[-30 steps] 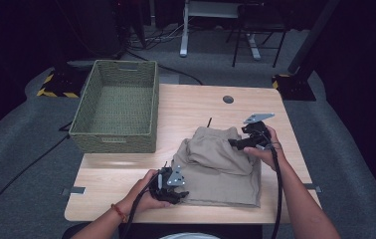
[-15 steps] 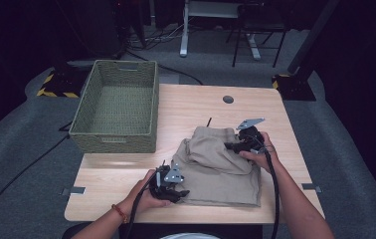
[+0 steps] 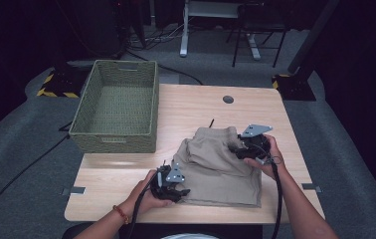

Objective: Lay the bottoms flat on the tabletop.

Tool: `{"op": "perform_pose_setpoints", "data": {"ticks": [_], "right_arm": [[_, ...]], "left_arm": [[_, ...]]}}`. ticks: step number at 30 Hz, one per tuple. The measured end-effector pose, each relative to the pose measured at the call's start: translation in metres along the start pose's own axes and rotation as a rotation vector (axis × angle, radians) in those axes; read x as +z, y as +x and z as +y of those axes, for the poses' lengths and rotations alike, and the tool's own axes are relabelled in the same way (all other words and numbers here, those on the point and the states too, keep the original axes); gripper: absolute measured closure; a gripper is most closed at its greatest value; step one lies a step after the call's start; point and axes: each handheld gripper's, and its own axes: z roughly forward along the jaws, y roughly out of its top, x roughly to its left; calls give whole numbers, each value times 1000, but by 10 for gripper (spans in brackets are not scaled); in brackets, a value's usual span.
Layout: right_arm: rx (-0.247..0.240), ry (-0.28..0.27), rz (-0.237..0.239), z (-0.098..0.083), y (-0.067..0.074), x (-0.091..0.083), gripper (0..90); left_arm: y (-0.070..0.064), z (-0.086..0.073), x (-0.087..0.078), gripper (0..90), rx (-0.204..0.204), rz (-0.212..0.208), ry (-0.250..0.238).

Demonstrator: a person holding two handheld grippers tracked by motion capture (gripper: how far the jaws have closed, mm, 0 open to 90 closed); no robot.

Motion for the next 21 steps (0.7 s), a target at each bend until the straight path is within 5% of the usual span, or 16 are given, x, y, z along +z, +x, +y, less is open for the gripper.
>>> {"op": "perform_pose_setpoints", "data": {"ticks": [4, 9, 13, 18, 21], "right_arm": [[11, -29, 11, -3, 1, -2, 411], [-26, -75, 5, -3, 6, -2, 747], [-80, -129, 41, -1, 17, -12, 775], [-155, -216, 57, -3, 37, -35, 699], [-201, -243, 117, -7, 51, -50, 741]], "left_arm": [[-1, 0, 0, 466, -6, 6, 3], [-1, 1, 0, 466, -6, 4, 12], [-1, 0, 0, 466, -12, 8, 4], [-1, 2, 0, 466, -11, 9, 18], [-2, 2, 0, 465, -15, 12, 18]]}}
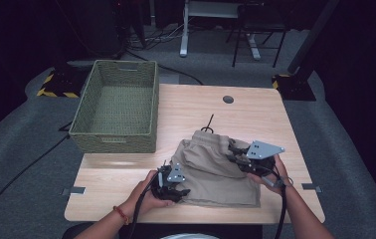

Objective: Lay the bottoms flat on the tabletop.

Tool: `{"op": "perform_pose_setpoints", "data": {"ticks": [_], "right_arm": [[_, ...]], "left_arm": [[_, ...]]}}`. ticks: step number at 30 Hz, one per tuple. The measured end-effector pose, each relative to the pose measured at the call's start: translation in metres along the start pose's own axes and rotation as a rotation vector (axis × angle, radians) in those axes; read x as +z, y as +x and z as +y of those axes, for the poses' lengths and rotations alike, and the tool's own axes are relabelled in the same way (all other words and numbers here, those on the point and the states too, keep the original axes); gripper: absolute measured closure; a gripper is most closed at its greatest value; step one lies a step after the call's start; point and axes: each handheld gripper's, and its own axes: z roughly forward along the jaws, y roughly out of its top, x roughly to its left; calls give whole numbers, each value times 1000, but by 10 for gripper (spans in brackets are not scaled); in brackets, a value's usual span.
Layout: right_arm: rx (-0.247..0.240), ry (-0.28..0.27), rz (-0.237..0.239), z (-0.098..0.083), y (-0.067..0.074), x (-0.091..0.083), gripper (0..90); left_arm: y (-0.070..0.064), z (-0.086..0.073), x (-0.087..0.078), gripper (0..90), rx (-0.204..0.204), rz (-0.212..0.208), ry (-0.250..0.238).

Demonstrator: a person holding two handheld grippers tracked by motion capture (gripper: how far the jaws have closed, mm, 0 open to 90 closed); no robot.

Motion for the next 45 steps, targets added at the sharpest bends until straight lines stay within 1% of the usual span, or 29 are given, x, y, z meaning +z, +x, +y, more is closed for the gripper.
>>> {"op": "perform_pose_setpoints", "data": {"ticks": [2, 3, 5, 6, 7, 8, 9, 11, 13, 14, 16, 17, 19, 20, 21, 23, 26, 27, 28, 29, 31, 32, 33, 34, 36, 38, 40, 43, 45], "right_arm": [[-24, 3, 52, -2, 11, -5, 812], [-25, 22, 70, -6, 14, -3, 830], [-29, 94, 54, -14, 15, 5, 810], [-11, 112, 52, -20, 14, 9, 796], [17, 107, 54, -25, 12, 11, 764], [51, 102, 46, -30, 9, 12, 701], [70, 101, 14, -32, 6, 11, 646], [127, 53, -36, -34, -3, 3, 559], [189, 24, -85, -33, -12, -3, 441], [230, 30, -117, -30, -20, -4, 387], [269, 40, -136, -28, -28, -1, 320], [317, 72, -125, -27, -35, 7, 292], [321, 140, -138, -26, -41, 20, 284], [320, 151, -130, -27, -43, 27, 272], [341, 171, -107, -27, -47, 34, 261], [354, 231, -100, -31, -54, 49, 218], [409, 265, -46, -37, -61, 62, 231], [409, 268, -47, -39, -62, 65, 289], [390, 263, -43, -38, -61, 65, 367], [359, 250, -34, -35, -58, 64, 377], [286, 238, -69, -28, -51, 60, 465], [249, 230, -76, -24, -47, 57, 513], [212, 210, -67, -20, -43, 53, 586], [181, 186, -83, -17, -39, 50, 638], [158, 172, -78, -13, -36, 45, 688], [147, 158, -59, -12, -34, 42, 722], [119, 158, -66, -11, -30, 40, 723], [102, 97, -71, -5, -22, 29, 707], [58, 46, -67, 0, -13, 18, 695]], "left_arm": [[1, 1, -1, 465, 2, -2, 10], [1, 1, -1, 464, 4, -3, 11], [1, 0, -1, 464, 7, -7, 7], [1, -1, -2, 463, 10, -8, 12], [0, -1, -3, 463, 14, -12, 17], [0, -3, -5, 462, 17, -15, 20], [0, -5, -6, 460, 17, -19, 11], [0, -7, -9, 454, 15, -26, 16], [-2, -9, -11, 447, 11, -30, 29], [-2, -9, -11, 444, 16, -32, 29], [-3, -10, -11, 442, 20, -33, 23], [-4, -10, -11, 442, 19, -33, 21], [-4, -10, -11, 442, 20, -34, 21], [-5, -10, -11, 442, 22, -36, 19], [-4, -10, -11, 442, 26, -38, 16], [-4, -10, -10, 443, 30, -41, 16], [-4, -10, -10, 443, 32, -44, 15], [-4, -10, -10, 442, 32, -43, 15], [-4, -10, -10, 443, 31, -42, 14], [-5, -10, -10, 443, 31, -40, 12], [-5, -10, -10, 443, 31, -41, 11], [-5, -10, -10, 442, 32, -42, 13], [-5, -10, -10, 443, 33, -43, 18], [-5, -10, -10, 443, 31, -42, 20], [-5, -9, -10, 442, 33, -44, 17], [-5, -9, -10, 441, 32, -44, 15], [-5, -9, -10, 441, 26, -42, 17], [-6, -10, -10, 442, 22, -39, 15], [-6, -8, -10, 447, 18, -32, 23]]}}
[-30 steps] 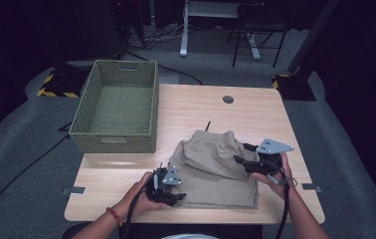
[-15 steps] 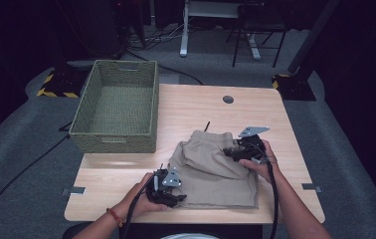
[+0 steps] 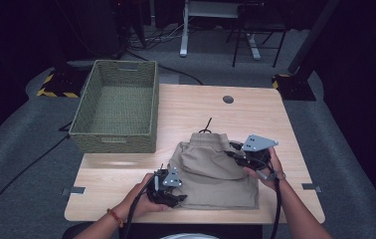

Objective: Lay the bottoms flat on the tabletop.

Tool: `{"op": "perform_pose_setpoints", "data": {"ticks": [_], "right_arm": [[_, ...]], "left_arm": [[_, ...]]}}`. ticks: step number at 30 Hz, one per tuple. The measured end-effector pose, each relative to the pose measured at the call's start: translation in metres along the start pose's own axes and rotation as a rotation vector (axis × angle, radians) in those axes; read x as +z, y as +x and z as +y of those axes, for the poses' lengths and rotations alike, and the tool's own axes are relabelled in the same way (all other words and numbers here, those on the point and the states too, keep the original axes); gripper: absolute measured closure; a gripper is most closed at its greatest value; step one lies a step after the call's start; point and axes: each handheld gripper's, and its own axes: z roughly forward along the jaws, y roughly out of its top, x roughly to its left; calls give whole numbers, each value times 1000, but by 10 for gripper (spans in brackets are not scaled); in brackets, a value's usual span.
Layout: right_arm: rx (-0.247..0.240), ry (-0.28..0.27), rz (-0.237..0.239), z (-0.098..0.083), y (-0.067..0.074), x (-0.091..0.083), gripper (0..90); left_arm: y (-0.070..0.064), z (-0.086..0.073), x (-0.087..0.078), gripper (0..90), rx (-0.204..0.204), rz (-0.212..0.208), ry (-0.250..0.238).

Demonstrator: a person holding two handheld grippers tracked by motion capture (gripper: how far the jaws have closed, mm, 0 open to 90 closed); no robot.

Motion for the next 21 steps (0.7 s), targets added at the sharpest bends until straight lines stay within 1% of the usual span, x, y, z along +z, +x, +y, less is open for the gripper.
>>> {"op": "perform_pose_setpoints", "data": {"ticks": [2, 3, 4, 5, 7, 8, 9, 10, 11, 12, 13, 14, 15, 16, 17, 18, 19, 20, 21], "right_arm": [[-47, -34, 8, 3, 10, -11, 682], [-67, -32, 11, 4, 14, -15, 664], [-77, -28, 27, 3, 17, -18, 630], [-82, -28, 37, 3, 21, -20, 641], [-115, -30, 54, 0, 28, -23, 661], [-137, -31, 67, -2, 33, -24, 653], [-140, -29, 88, -3, 36, -25, 669], [-141, -27, 127, -6, 38, -26, 688], [-146, -32, 139, -8, 40, -26, 695], [-147, -40, 153, -13, 44, -27, 719], [-142, -38, 177, -15, 45, -27, 719], [-136, -31, 198, -19, 48, -26, 724], [-136, -31, 198, -19, 48, -26, 724], [-157, -36, 170, -26, 53, -27, 745], [-158, -41, 178, -27, 55, -28, 746], [-162, -42, 190, -29, 57, -29, 750], [-170, -41, 192, -30, 59, -30, 754], [-189, -39, 197, -31, 63, -30, 754], [-198, -32, 217, -32, 67, -29, 751]], "left_arm": [[-1, 1, 0, 450, -4, 8, 3], [-1, 1, 0, 450, -5, 10, 6], [-1, 1, 0, 450, -7, 10, 7], [-1, 1, 0, 449, -6, 10, 6], [-2, 0, -1, 445, -13, 18, 11], [-1, -1, -2, 430, -23, 23, 18], [-1, -2, -3, 407, -29, 20, 20], [0, -2, -5, 380, -32, 14, 27], [0, -2, -5, 348, -32, 14, 27], [2, -6, -11, 331, -42, 17, 17], [3, -8, -16, 320, -45, 16, -3], [3, -9, -22, 302, -48, 6, -33], [3, -9, -22, 300, -48, 6, -33], [5, -8, -34, 301, -58, 11, -85], [7, -7, -38, 301, -66, 25, -97], [9, -4, -40, 301, -78, 44, -98], [10, -1, -41, 300, -81, 71, -97], [11, 3, -40, 290, -85, 76, -106], [13, 7, -39, 270, -88, 64, -118]]}}
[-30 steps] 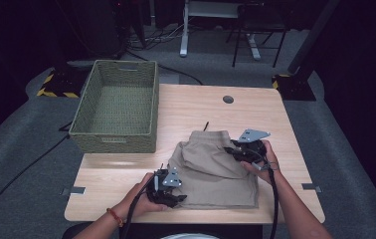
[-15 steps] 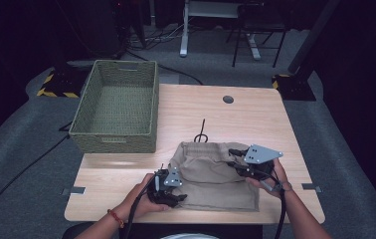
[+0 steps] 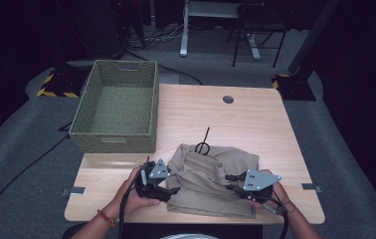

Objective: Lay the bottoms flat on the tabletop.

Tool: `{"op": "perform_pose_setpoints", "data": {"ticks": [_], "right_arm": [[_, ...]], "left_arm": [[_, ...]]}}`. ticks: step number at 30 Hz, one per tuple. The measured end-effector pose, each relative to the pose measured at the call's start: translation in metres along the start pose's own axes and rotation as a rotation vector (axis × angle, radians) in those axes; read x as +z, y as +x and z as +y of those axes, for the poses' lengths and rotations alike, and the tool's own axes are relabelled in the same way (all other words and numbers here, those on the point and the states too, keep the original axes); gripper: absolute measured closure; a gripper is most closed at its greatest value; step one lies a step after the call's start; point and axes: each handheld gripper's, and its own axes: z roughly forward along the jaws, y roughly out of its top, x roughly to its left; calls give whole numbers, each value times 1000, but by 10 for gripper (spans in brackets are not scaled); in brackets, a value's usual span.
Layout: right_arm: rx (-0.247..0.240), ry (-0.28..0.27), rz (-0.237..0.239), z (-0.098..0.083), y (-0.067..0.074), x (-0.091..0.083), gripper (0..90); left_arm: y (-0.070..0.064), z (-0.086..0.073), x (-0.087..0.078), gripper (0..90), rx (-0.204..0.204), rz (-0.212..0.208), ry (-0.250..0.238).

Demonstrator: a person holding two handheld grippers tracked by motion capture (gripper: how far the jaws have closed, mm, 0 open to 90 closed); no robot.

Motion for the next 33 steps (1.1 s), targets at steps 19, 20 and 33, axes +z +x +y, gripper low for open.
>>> {"op": "perform_pose_setpoints", "data": {"ticks": [19, 20, 33], "right_arm": [[-42, 120, -8, -30, 2, 24, 762], [-14, 112, -21, -32, -5, 23, 752], [237, -38, -104, -34, -34, -41, 453]], "left_arm": [[15, 32, 53, 293, 102, 65, 19], [15, 33, 55, 362, 101, 97, 18], [13, 33, 53, 543, 126, 53, 11]]}}
